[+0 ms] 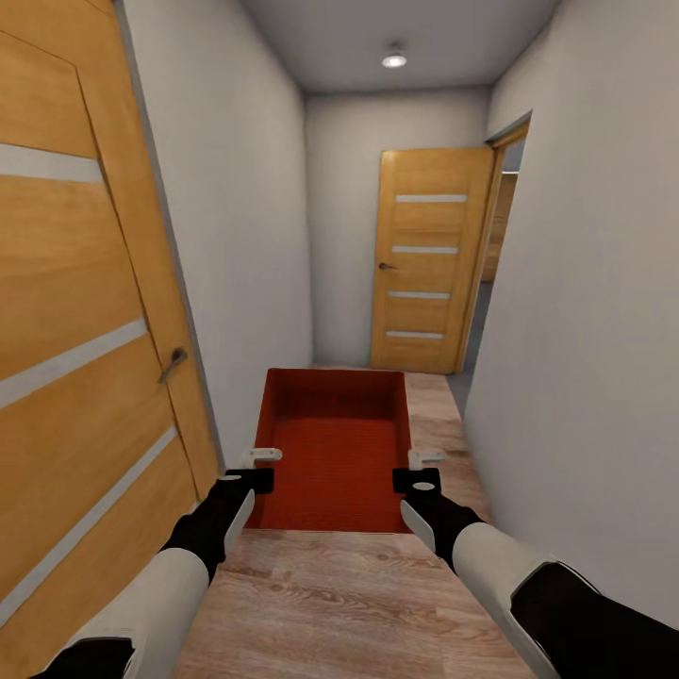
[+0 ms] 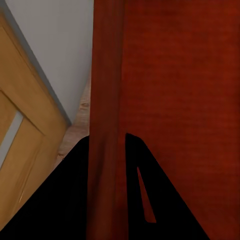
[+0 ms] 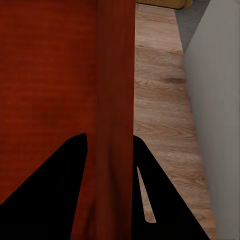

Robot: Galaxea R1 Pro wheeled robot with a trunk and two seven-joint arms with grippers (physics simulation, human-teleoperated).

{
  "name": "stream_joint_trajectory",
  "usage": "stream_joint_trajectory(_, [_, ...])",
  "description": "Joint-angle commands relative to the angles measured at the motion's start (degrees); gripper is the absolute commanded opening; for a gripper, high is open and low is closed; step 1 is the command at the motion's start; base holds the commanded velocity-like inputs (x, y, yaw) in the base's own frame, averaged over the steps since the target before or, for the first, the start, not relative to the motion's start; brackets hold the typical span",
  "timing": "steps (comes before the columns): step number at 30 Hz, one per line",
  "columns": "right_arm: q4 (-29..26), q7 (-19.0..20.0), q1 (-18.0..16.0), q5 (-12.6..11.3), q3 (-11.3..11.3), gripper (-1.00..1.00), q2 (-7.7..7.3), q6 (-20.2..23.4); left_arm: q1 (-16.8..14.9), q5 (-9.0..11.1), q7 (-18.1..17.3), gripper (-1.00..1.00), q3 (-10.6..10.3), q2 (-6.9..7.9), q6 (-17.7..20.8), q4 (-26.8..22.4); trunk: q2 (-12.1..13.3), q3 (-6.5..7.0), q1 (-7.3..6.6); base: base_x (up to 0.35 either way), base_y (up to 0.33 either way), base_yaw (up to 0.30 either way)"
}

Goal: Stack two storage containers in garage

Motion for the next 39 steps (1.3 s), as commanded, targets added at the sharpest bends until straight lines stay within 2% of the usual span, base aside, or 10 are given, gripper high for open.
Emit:
stream_joint_trajectory(1, [-0.6, 0.0, -0.1, 0.9, -1.0, -1.00, 0.02, -0.8, 0.0, 0.4, -0.2, -1.00, 0.6, -0.45, 0.3, 0.0, -0.1, -0.12, 0.07, 0.323, 0.000, 0.000])
stream_joint_trajectory(13, [-0.6, 0.0, -0.1, 0.9, -1.0, -1.00, 0.05, -0.8, 0.0, 0.4, -0.2, -1.00, 0.6, -0.43, 0.3, 0.0, -0.1, -0.12, 0.07, 0.323, 0.000, -0.001])
stream_joint_trajectory(18, [-0.6, 0.0, -0.1, 0.9, -1.0, -1.00, 0.18, -0.8, 0.0, 0.4, -0.2, -1.00, 0.6, -0.43, 0.3, 0.0, -0.1, -0.12, 0.07, 0.323, 0.015, -0.163])
stream_joint_trajectory(24, [-0.6, 0.0, -0.1, 0.9, -1.0, -1.00, 0.19, -0.8, 0.0, 0.4, -0.2, -1.00, 0.6, -0.43, 0.3, 0.0, -0.1, -0.12, 0.07, 0.323, 0.075, -0.197])
stream_joint_trajectory(39, [-0.6, 0.0, -0.1, 0.9, -1.0, -1.00, 0.11, -0.8, 0.0, 0.4, -0.2, -1.00, 0.6, -0.43, 0.3, 0.0, -0.1, -0.12, 0.07, 0.323, 0.089, -0.011])
